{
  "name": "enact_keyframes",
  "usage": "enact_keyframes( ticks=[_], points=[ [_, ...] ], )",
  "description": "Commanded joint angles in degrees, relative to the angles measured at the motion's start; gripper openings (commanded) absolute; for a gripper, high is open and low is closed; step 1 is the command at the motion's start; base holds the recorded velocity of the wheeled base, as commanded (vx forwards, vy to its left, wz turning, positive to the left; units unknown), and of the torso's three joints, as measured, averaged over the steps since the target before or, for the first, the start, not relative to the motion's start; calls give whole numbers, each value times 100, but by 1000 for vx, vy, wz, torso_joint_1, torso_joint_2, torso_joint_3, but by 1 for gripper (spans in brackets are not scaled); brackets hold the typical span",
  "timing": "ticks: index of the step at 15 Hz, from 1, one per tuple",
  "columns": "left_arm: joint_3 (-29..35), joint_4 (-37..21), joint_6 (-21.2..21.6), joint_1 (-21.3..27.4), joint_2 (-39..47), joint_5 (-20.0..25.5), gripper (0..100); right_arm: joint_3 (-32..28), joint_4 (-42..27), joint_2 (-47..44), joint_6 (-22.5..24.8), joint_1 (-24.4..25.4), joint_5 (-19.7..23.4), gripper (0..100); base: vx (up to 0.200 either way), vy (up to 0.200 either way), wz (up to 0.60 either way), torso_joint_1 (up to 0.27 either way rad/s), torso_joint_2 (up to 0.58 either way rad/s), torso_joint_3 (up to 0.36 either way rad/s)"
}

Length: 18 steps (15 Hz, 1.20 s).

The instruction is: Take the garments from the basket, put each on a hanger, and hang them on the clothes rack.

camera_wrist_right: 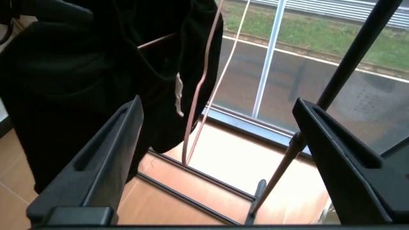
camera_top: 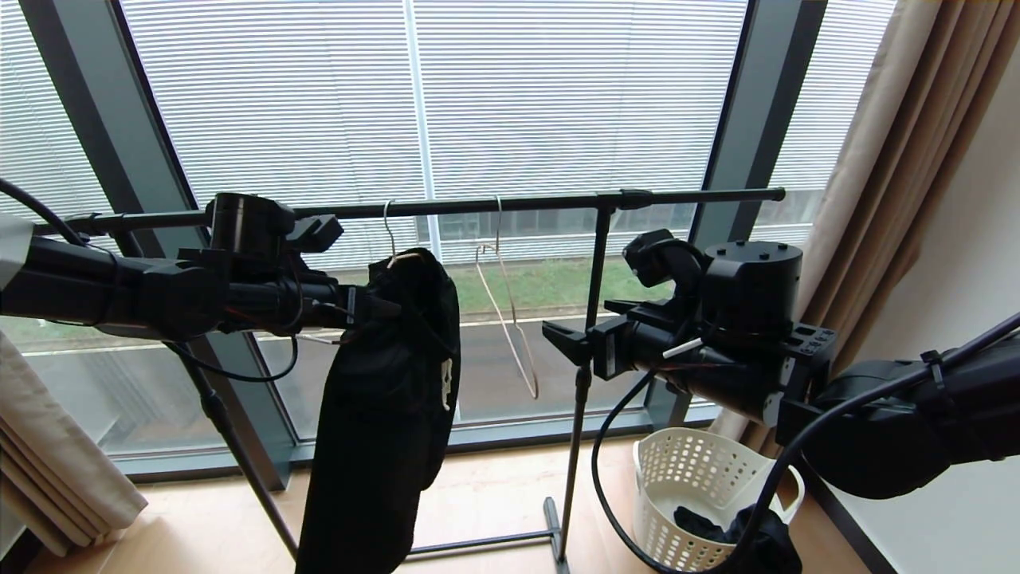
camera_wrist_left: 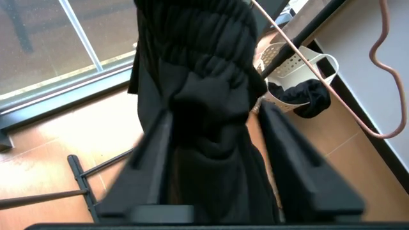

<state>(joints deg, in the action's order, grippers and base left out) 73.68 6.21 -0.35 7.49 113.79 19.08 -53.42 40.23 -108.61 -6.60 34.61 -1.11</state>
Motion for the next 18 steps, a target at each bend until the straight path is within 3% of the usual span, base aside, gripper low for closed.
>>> enact_keyframes(
  ticks=[1, 4, 6, 7, 8, 12, 14, 15, 18],
  points=[
    [-161, -14, 18, 7, -102, -1, 100, 16, 11, -3, 9, 2, -3, 100, 0, 0, 0, 0, 0, 0],
    [-794, -14, 71, 16, -779, -1, 100, 95, 11, 103, 27, 2, -188, 100, 0, 0, 0, 0, 0, 0],
    [-1523, -14, 71, 16, -1623, -1, 100, 569, 20, 490, 18, 2, -548, 100, 0, 0, 0, 0, 0, 0],
    [-1523, -14, 71, 16, -1623, -1, 100, 569, 20, 490, 18, 2, -548, 100, 0, 0, 0, 0, 0, 0],
    [-2332, -5, 71, 25, -2423, -1, 100, 1308, 20, 1043, 18, 2, -715, 100, 0, 0, 0, 0, 0, 0],
    [-4248, 4, 71, 51, -4251, 17, 100, 2811, -59, 2476, 150, 125, -1383, 100, 0, 0, 0, 0, 0, 0],
    [-4793, 100, 53, 139, -4550, 8, 100, 3197, -59, 2783, 150, 134, -1515, 100, 0, 0, 0, 0, 0, 0],
    [-5426, 469, 27, 130, -4954, -1, 100, 3654, -50, 3056, 141, 134, -1656, 100, 0, 0, 0, 0, 0, 0],
    [-6129, 671, 9, 122, -5437, -53, 100, 4735, 20, 3267, 88, 134, -1664, 100, 0, 0, 0, 0, 0, 0]
  ],
)
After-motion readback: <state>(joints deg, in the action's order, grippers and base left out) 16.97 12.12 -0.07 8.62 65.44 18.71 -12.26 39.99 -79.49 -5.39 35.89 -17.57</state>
